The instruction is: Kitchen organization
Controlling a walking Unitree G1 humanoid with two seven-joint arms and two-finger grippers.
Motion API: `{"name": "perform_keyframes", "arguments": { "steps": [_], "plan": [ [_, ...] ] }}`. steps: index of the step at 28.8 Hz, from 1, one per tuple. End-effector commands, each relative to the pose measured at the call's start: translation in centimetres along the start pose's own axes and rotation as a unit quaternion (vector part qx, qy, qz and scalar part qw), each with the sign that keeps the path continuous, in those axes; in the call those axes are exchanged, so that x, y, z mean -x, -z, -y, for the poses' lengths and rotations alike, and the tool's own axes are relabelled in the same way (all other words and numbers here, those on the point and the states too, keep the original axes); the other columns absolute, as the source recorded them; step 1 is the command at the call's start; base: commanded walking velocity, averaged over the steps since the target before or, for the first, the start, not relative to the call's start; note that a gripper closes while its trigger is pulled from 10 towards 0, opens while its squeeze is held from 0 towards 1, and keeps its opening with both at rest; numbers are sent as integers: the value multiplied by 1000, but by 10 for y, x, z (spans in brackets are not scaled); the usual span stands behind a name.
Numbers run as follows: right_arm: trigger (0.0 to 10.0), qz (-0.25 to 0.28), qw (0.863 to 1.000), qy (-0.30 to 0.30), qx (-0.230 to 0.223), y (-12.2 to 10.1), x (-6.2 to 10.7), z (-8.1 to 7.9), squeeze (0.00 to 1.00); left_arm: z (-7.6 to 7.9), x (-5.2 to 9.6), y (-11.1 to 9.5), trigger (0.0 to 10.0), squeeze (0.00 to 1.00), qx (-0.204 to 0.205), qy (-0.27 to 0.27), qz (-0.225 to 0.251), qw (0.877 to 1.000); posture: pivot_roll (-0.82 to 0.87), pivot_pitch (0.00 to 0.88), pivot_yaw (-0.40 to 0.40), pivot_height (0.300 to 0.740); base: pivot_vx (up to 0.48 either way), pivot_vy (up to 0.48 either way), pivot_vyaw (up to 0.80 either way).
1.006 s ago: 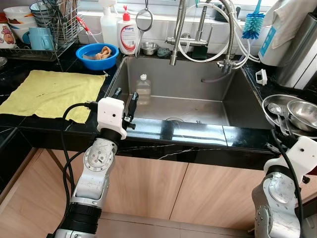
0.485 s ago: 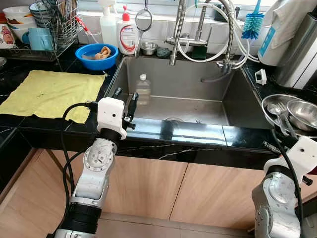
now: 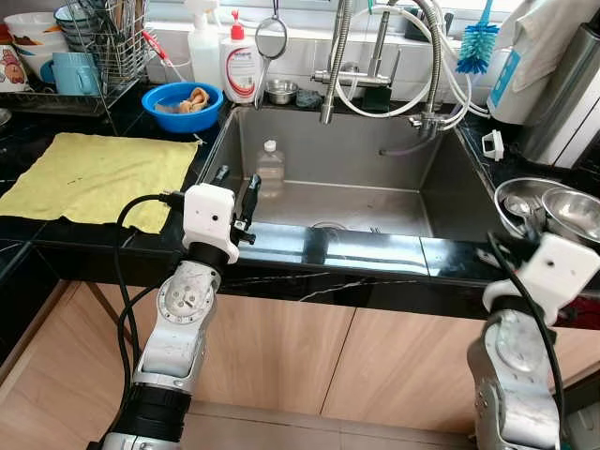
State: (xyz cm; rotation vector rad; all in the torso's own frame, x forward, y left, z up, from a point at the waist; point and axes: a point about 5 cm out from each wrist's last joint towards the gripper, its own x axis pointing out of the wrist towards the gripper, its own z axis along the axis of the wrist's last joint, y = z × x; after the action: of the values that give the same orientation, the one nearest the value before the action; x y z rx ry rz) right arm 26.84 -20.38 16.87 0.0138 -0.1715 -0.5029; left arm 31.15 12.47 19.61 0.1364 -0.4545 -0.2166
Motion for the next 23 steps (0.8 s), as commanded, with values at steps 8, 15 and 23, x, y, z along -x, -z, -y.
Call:
{"name": "perform_keyframes", "arguments": {
  "steps": [8,15,23],
  "plan": [
    [10000,23,1000,-9,6,-9,-1,-1,0,3,-1,-2,10000,0,-9,5,1,1000,30,0,-50,740,0,0,0],
    [10000,14,1000,-8,6,-6,-2,1,0,4,-1,-1,10000,0,-8,7,-1,1000,29,0,-50,740,0,0,0],
    [10000,-54,996,2,67,14,-4,7,1000,7,-1,0,10000,0,-4,16,-3,1000,30,0,-48,740,0,0,0]
  ]
}}
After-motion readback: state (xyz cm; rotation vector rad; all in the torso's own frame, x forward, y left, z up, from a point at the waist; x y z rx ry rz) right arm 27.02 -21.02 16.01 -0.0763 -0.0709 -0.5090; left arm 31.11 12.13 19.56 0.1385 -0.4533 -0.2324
